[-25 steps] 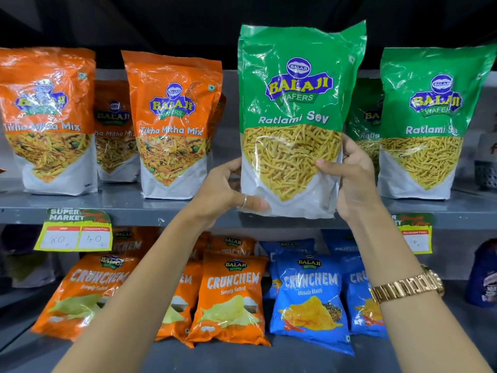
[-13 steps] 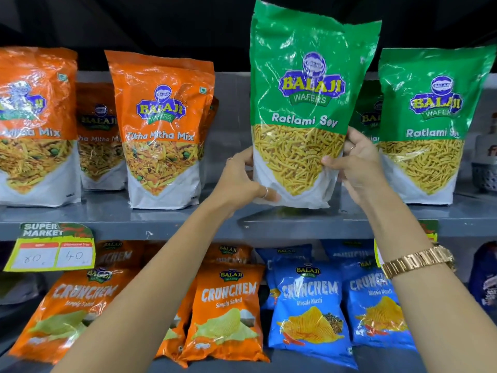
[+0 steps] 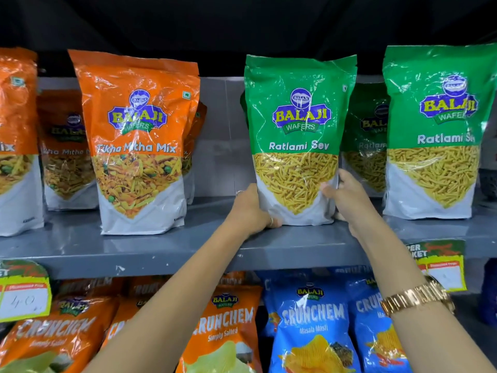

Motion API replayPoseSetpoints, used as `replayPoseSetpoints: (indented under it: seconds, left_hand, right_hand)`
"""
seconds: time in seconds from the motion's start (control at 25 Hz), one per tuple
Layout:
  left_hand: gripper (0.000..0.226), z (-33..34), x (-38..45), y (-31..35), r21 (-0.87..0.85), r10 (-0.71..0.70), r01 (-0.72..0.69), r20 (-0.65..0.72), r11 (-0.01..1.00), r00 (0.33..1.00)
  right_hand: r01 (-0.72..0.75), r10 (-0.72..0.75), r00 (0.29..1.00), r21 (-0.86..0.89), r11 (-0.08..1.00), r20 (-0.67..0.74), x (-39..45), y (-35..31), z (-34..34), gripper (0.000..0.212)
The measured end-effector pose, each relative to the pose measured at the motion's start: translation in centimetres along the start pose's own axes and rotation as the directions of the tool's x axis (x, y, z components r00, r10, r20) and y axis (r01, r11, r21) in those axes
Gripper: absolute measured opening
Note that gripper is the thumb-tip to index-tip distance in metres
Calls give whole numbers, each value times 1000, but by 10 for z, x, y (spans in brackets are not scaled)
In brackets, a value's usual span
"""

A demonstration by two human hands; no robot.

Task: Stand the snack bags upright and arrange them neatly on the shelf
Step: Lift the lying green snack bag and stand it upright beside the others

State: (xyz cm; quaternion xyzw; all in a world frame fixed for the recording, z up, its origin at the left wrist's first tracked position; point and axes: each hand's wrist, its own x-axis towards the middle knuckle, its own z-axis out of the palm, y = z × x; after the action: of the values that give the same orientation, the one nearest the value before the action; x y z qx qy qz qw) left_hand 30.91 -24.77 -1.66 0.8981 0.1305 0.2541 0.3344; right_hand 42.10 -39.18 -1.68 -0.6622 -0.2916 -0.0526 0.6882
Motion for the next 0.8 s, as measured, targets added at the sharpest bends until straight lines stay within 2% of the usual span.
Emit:
replayPoseSetpoints:
  seconds: [0.08,0.16,0.28,0.36,0.44,0.52,0.56,0.6,0.68,0.8]
  left_hand:
    - [53,2,2,-3,10,26,-25,-22,1000,999]
    - [55,4,1,-3,26,50,-49,-51,998,997]
    - [57,3,1,-6,108,73,-65,-71,992,995]
    - [59,4,0,-6,145,71,-59,-81,988,994]
    - [63,5,-2,-5,140,55,-43,-84,989,995]
    - [73,2,-3,-5,91,10,-5,-62,996,998]
    - [80,1,-4,-4,33,-18,19,-52,999,999]
    - [83,2,-6,-3,-43,-38,36,-46,998,998]
    - [79,3,-8,0,-201,-46,25,-101,979,994]
    - [55,-12,-3,4,-330,-23,-89,-321,940,947]
  right_hand:
    - [-96,96,995,18,995,-23,1,2,-2,11]
    - [-145,145,988,14,989,-55,2,4,-5,13]
    - [-165,152,979,-91,982,-134,4,5,1,33]
    - [-175,153,976,-144,974,-153,4,4,2,39]
    - [-186,171,976,-115,976,-133,3,5,1,34]
    - [-210,209,976,-4,978,-54,-1,0,2,17]
    - [-236,236,972,25,971,8,-2,-3,0,35]
    - [-248,243,967,50,968,79,-3,-4,-2,62]
    - [-190,183,969,26,981,165,-6,-4,-2,98]
    - [-87,99,978,-70,994,185,-12,-6,0,110]
